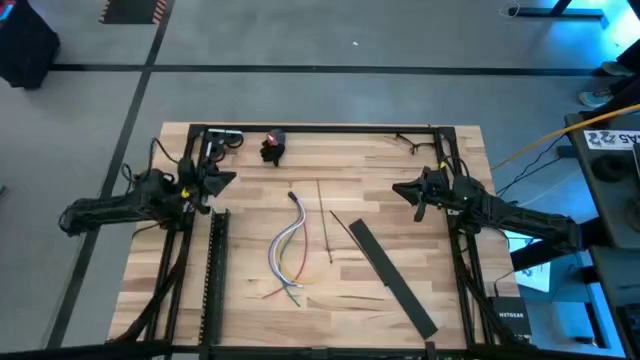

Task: Ziptie cables
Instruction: Insert the left black zip tie tail into the locking head

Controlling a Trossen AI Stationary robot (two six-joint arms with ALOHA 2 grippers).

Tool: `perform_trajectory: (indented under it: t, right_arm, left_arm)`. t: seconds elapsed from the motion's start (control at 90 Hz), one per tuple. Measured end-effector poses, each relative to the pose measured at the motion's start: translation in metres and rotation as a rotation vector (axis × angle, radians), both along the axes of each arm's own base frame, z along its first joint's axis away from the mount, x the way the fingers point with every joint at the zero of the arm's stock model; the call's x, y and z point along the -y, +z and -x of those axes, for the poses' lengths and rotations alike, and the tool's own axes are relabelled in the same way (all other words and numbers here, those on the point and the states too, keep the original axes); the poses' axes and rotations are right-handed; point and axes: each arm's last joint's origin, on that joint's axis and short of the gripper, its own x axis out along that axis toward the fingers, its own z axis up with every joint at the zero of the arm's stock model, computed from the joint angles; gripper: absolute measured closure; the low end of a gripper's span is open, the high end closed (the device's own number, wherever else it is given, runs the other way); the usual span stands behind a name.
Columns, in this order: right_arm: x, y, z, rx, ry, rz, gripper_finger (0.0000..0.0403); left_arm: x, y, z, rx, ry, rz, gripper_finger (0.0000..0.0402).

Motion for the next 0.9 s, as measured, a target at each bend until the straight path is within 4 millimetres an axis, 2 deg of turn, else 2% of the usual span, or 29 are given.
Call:
perform_trajectory:
  t: [0.078, 0.178, 0.378, 0.444, 0.533, 0.711, 0.789, 0.9]
  right_arm:
    - [0.0, 0.0, 0.0, 0.0, 0.0, 0.0, 0.037]
    - [0.0, 0.0, 0.0, 0.0, 0.0, 0.0, 0.037]
    - [0.0, 0.0, 0.0, -0.021, 0.007, 0.079, 0.037]
    - [0.0, 0.0, 0.0, -0.021, 0.007, 0.079, 0.037]
    - [0.0, 0.0, 0.0, -0.021, 0.006, 0.079, 0.037]
    - [0.0, 0.0, 0.0, -0.021, 0.006, 0.08, 0.037]
    - [0.0, 0.0, 0.0, -0.021, 0.006, 0.08, 0.037]
    - [0.0, 0.0, 0.0, -0.021, 0.006, 0.08, 0.037]
  left_arm:
    - [-0.003, 0.017, -0.011, -0.094, 0.048, 0.023, 0.0401]
    - [-0.007, 0.04, -0.035, -0.207, 0.062, 0.05, 0.0401]
    - [-0.019, 0.068, -0.108, -0.447, 0.163, 0.131, 0.0401]
    - [-0.023, 0.07, -0.133, -0.527, 0.168, 0.143, 0.0401]
    - [-0.027, 0.079, -0.165, -0.567, 0.173, 0.187, 0.0401]
    - [-0.024, 0.087, -0.215, -0.637, 0.154, 0.233, 0.0402]
    - [-0.021, 0.106, -0.233, -0.588, 0.122, 0.223, 0.0401]
    - [-0.012, 0.136, -0.249, -0.564, 0.09, 0.136, 0.0401]
